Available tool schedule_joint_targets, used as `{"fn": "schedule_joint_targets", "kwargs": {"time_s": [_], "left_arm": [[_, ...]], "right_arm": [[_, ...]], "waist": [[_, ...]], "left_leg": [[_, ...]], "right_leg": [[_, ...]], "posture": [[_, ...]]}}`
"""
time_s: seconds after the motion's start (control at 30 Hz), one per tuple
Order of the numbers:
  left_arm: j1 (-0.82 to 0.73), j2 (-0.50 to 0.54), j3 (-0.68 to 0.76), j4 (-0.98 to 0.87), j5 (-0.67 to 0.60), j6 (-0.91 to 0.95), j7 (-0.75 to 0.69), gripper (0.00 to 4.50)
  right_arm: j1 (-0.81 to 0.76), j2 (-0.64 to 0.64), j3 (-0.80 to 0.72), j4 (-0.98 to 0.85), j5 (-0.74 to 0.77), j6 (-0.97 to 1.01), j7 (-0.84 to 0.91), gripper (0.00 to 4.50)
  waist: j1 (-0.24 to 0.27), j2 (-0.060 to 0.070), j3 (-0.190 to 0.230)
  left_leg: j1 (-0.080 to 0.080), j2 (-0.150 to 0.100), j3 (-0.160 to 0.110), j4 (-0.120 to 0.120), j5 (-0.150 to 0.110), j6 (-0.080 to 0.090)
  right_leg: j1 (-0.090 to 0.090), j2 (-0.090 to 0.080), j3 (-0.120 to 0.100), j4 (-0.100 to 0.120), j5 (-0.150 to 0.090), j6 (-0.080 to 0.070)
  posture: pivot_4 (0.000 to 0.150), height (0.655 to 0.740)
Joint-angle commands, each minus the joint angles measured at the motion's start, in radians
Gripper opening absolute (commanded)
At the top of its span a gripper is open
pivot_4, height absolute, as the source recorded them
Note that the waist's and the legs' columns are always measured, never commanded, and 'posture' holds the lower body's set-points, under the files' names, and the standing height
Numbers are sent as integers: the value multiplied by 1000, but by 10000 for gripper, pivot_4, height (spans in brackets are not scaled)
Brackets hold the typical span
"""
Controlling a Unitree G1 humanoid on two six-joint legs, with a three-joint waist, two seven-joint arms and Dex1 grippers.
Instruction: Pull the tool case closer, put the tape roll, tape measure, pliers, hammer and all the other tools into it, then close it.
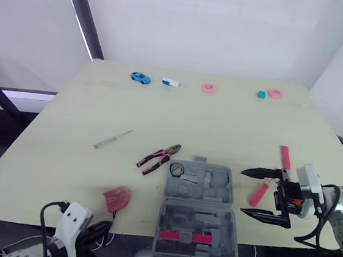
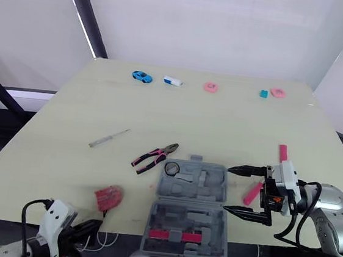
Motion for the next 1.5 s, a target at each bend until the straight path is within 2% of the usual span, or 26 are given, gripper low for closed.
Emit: {"fn": "schedule_joint_targets", "kwargs": {"time_s": [0.03,0.13,0.17,0.3,0.33,0.37,0.4,0.43,0.47,0.5,0.53,0.6,0.8,1.17,1.5], "left_arm": [[22,-3,23,-37,-11,-17,-3,326],[9,-13,35,-37,-36,0,5,326],[5,-17,40,-41,-54,9,1,4407],[18,-1,54,-50,-76,-36,-57,12737],[27,11,68,-47,-78,-59,-85,18676],[32,18,79,-43,-78,-75,-102,19493],[37,26,88,-39,-81,-89,-122,22579],[43,36,99,-32,-87,-134,-169,28290],[48,50,103,-17,-92,-202,-235,32015],[44,73,108,15,-78,-272,-292,33787],[34,93,112,47,-60,-330,-332,38439],[-3,120,117,107,-44,-396,-371,44481],[-146,156,112,255,-28,-493,-409,44481],[-353,203,7,537,81,-636,-452,44481],[-473,186,-110,678,135,-646,-443,44481]], "right_arm": [[-13,4,-2,-11,5,-15,9,45000],[-21,7,6,-11,3,-12,7,45000],[-23,8,6,-10,3,-12,7,45000],[-28,7,5,-4,1,-14,4,45000],[-25,8,5,-5,0,-16,1,45000],[-24,10,6,-6,-1,-18,-2,45000],[-23,11,6,-6,-2,-19,-3,45000],[-21,14,6,-7,-3,-21,-6,45000],[-22,18,8,-7,-5,-22,-12,45000],[-23,23,9,-7,-6,-23,-18,45000],[-23,27,10,-7,-8,-25,-22,45000],[-23,33,12,-9,-11,-26,-27,45000],[-7,39,12,-22,-19,-33,-38,45000],[8,46,10,-43,-19,-37,-59,45000],[11,43,2,-39,-22,-40,-65,45000]], "waist": [[1,0,0],[0,0,0],[0,0,0],[0,0,0],[0,0,0],[0,0,0],[0,0,0],[0,0,1],[0,0,1],[0,0,1],[0,0,1],[1,1,1],[2,1,1],[1,1,1],[1,1,1]], "left_leg": [[0,0,0,0,0,0],[0,0,0,0,0,0],[0,0,0,0,0,0],[0,0,0,0,0,0],[0,0,0,0,0,0],[0,0,0,0,0,0],[0,0,0,0,0,0],[0,0,0,0,0,0],[0,0,0,0,0,0],[0,0,0,0,0,0],[0,0,0,0,0,0],[-1,0,0,0,0,0],[-2,0,0,0,0,0],[-1,0,2,-1,0,0],[-1,0,2,0,0,0]], "right_leg": [[0,0,0,0,0,0],[0,0,0,0,0,0],[0,0,0,0,0,0],[0,0,0,0,0,0],[0,0,0,0,0,0],[0,0,0,0,0,0],[0,0,0,0,0,0],[0,0,0,0,0,0],[0,0,0,0,0,0],[-1,0,0,0,0,0],[-1,0,0,0,0,0],[-2,0,0,-1,0,0],[-3,0,0,-1,0,0],[-2,1,0,0,0,0],[-1,1,0,1,0,0]], "posture": [[1500,7400],[1500,7400],[1500,7400],[1500,7400],[1500,7400],[1500,7400],[1500,7400],[1500,7400],[1500,7400],[1500,7400],[1500,7400],[1500,7400],[1500,7400],[1500,7400],[1500,7400]]}}
